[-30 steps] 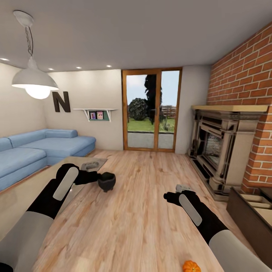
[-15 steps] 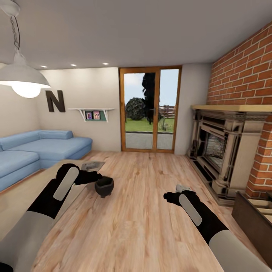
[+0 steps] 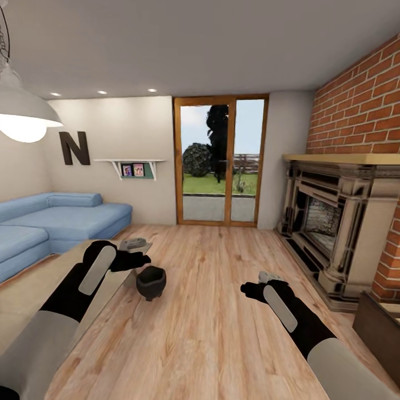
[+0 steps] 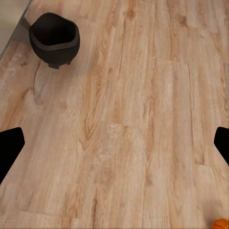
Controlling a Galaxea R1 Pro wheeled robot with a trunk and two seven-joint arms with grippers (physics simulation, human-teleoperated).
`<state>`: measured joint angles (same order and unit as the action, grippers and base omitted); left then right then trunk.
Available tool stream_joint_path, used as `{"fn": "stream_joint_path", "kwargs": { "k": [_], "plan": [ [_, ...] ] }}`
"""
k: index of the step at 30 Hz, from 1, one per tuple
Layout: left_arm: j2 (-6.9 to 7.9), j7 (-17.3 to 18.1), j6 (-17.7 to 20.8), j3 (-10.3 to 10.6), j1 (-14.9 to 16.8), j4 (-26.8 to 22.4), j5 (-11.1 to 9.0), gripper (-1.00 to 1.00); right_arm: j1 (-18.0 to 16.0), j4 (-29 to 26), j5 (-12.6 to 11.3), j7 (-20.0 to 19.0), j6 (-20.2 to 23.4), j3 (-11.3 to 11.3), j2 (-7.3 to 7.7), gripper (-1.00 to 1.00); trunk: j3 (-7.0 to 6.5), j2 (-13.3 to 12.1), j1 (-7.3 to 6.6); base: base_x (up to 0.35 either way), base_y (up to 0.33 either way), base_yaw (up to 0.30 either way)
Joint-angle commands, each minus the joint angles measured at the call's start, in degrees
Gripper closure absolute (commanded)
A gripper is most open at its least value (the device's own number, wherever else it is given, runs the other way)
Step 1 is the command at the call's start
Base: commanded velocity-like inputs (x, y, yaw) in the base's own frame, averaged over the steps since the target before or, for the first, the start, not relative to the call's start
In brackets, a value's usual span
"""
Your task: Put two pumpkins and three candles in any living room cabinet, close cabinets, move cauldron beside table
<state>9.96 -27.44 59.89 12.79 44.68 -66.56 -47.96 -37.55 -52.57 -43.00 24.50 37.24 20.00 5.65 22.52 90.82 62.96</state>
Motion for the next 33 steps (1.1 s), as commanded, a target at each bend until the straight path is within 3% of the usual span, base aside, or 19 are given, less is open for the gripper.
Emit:
{"fn": "stream_joint_path", "kwargs": {
  "k": [1,9,33],
  "plan": [
    [0.06,-0.6,0.1,0.2,0.0,-0.1,-0.6,-1.00,-0.1,-0.1,-0.6,0.6,0.0,0.2,0.06,-1.00,0.08,0.0,0.03,0.324,0.103,-0.121],
    [0.08,-0.6,0.1,0.2,0.0,-0.1,-0.5,-1.00,-0.1,-0.1,-0.6,0.6,0.0,0.1,0.06,-1.00,0.08,0.0,0.03,0.134,0.029,-0.241],
    [0.06,-0.6,0.1,0.2,0.0,-0.1,-0.5,-1.00,-0.1,-0.1,-0.7,0.0,0.0,-0.2,0.15,-1.00,-0.28,0.0,0.03,0.004,0.001,-0.286]
  ]
}}
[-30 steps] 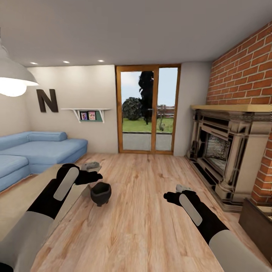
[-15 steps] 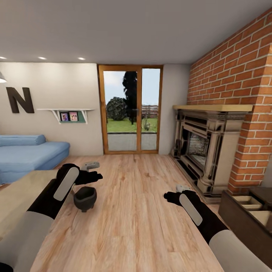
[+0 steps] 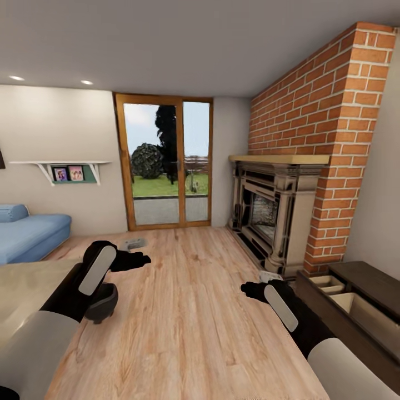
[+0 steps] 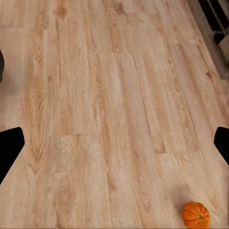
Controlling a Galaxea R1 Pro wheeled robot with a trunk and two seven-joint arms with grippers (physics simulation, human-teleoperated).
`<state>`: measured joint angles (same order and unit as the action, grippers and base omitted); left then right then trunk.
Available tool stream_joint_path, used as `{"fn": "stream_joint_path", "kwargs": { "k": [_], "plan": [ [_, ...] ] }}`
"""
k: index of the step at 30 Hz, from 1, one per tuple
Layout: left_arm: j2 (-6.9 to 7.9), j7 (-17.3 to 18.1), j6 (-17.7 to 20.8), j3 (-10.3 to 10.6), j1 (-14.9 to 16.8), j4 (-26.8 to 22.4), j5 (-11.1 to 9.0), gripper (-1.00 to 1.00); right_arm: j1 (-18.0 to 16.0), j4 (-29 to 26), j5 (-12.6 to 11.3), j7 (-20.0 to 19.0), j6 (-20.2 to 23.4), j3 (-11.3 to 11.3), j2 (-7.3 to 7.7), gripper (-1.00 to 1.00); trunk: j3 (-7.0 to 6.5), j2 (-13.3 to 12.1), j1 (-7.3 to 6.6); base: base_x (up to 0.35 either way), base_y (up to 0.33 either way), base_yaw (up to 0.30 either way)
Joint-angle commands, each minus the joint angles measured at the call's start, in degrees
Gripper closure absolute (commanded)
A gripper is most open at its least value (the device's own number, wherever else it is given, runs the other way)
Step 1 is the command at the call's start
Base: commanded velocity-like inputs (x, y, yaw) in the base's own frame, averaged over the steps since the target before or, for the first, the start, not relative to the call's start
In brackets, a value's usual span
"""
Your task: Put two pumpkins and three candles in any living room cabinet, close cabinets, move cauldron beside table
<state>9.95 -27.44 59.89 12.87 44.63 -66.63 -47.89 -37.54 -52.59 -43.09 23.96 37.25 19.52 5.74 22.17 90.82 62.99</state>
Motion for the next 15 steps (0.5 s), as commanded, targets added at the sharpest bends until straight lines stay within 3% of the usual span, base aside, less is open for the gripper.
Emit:
{"fn": "stream_joint_path", "kwargs": {
  "k": [1,15],
  "plan": [
    [0.07,-0.6,0.1,0.1,0.0,-0.1,-0.6,-1.00,-0.1,-0.1,-0.6,0.6,0.0,0.3,0.06,-1.00,0.05,0.0,0.00,0.000,0.000,-0.288],
    [0.07,-0.6,0.1,0.1,0.0,0.0,-0.6,-1.00,-0.1,-0.1,-0.5,0.6,0.0,0.2,0.28,-1.00,-0.23,0.0,0.00,0.000,0.000,-0.288]
  ]
}}
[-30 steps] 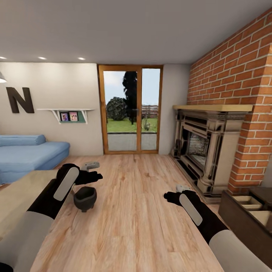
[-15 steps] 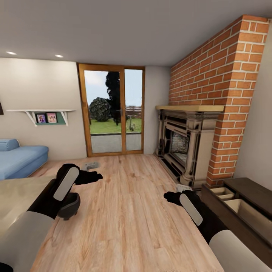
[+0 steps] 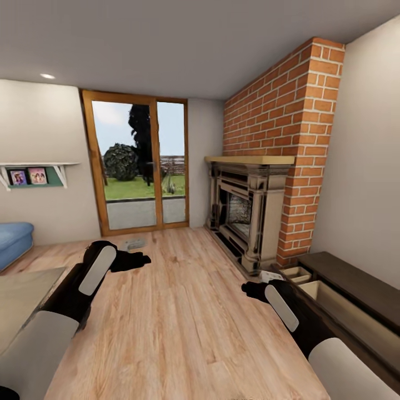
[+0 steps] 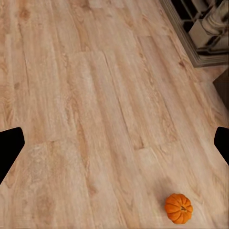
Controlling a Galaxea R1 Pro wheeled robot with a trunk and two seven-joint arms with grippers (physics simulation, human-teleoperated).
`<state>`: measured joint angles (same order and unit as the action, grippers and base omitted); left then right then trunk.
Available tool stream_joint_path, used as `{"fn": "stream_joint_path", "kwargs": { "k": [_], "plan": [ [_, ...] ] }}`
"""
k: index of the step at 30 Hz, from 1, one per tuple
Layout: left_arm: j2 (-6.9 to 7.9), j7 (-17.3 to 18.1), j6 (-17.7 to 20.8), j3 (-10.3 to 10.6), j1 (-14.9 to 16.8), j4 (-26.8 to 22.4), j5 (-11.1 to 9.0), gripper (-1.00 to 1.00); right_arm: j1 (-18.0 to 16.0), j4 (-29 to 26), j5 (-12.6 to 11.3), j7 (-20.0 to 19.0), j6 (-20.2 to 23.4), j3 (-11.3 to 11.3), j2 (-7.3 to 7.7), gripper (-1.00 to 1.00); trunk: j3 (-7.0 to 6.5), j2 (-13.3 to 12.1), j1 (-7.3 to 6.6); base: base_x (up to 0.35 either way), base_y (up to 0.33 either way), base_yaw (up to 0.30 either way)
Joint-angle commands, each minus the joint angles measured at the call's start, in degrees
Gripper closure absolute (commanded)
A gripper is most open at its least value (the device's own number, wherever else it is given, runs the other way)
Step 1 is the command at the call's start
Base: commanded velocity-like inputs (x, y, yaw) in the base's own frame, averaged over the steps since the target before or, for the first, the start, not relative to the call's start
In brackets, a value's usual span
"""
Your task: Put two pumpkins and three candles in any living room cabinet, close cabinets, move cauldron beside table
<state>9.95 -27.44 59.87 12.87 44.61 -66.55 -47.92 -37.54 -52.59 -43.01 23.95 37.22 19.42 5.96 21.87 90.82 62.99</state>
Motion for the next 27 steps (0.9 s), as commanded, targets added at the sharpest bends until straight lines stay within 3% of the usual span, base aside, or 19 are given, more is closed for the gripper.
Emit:
{"fn": "stream_joint_path", "kwargs": {
  "k": [1,23,27],
  "plan": [
    [0.07,-0.6,0.1,0.1,0.0,-0.1,-0.6,-1.00,-0.1,-0.1,-0.6,0.6,0.0,0.2,0.07,-1.00,0.05,0.0,0.00,0.000,0.000,-0.288],
    [0.04,-0.6,0.1,0.1,0.1,-0.1,-0.6,-1.00,-0.1,0.1,-0.6,0.8,-0.1,0.1,0.35,-1.00,-0.40,0.0,0.00,0.000,0.000,-0.288],
    [0.02,-0.6,0.1,0.1,0.1,-0.1,-0.5,-1.00,-0.1,0.1,-0.5,0.7,-0.1,-1.0,0.35,-1.00,-0.50,0.0,0.00,0.000,0.000,-0.288]
  ]
}}
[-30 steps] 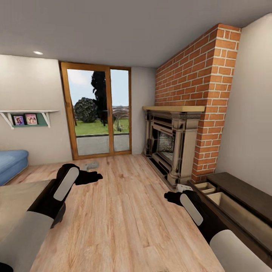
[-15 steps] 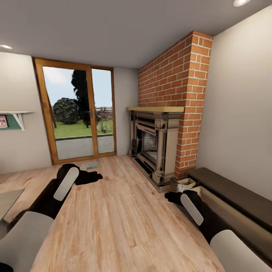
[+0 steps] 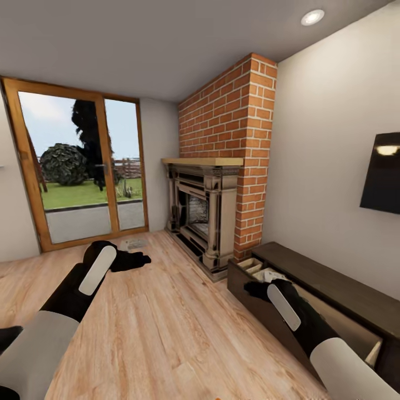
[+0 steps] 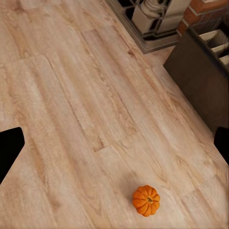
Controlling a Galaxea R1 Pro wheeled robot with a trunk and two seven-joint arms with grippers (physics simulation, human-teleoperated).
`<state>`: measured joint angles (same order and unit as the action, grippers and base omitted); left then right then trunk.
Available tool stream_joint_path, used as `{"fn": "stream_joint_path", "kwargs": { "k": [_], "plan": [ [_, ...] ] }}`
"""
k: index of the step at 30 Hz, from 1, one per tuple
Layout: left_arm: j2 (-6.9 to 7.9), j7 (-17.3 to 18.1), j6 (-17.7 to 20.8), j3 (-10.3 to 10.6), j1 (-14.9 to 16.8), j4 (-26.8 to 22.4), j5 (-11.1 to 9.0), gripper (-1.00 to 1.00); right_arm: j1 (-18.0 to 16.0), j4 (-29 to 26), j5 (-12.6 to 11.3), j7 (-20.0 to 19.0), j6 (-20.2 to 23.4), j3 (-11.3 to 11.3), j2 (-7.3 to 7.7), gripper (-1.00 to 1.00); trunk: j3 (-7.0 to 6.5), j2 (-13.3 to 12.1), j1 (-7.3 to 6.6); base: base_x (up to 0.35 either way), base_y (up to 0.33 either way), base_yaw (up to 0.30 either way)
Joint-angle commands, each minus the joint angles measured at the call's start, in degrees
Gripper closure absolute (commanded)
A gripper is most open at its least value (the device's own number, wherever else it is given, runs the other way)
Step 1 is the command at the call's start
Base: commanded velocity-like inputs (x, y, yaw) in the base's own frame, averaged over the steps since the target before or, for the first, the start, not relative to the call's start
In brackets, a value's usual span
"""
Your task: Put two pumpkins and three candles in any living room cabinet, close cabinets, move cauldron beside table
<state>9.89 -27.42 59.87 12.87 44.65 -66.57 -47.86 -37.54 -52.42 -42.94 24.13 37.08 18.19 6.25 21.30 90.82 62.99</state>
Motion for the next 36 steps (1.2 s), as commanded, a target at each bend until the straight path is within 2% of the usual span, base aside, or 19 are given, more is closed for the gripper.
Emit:
{"fn": "stream_joint_path", "kwargs": {
  "k": [1,3,10,27,36],
  "plan": [
    [0.06,-0.6,0.1,0.1,0.0,-0.1,-0.6,-1.00,-0.1,0.0,-0.6,0.5,0.0,-0.5,0.02,-1.00,0.05,0.0,0.00,0.000,0.000,-0.288],
    [0.05,-0.6,0.1,0.1,0.0,-0.1,-0.6,-1.00,-0.1,0.0,-0.5,0.5,0.1,-1.3,0.01,-1.00,0.00,0.0,0.00,0.000,0.000,-0.288],
    [0.04,-0.6,0.1,0.1,0.0,-0.1,-0.6,-1.00,-0.1,0.1,-0.5,0.4,0.1,-2.1,-0.08,-1.00,-0.16,0.0,0.00,0.000,0.000,-0.288],
    [0.02,-0.6,0.1,0.2,0.0,-0.1,-0.5,-1.00,-0.1,0.2,-0.5,0.4,0.1,-2.2,0.07,-1.00,-0.57,0.0,0.00,0.000,0.003,-0.288],
    [0.04,-0.6,0.1,0.1,0.1,-0.1,-0.5,-1.00,-0.1,0.2,-0.5,0.4,0.1,-2.3,0.08,-1.00,-0.78,0.0,0.00,0.000,0.105,-0.288]
  ]
}}
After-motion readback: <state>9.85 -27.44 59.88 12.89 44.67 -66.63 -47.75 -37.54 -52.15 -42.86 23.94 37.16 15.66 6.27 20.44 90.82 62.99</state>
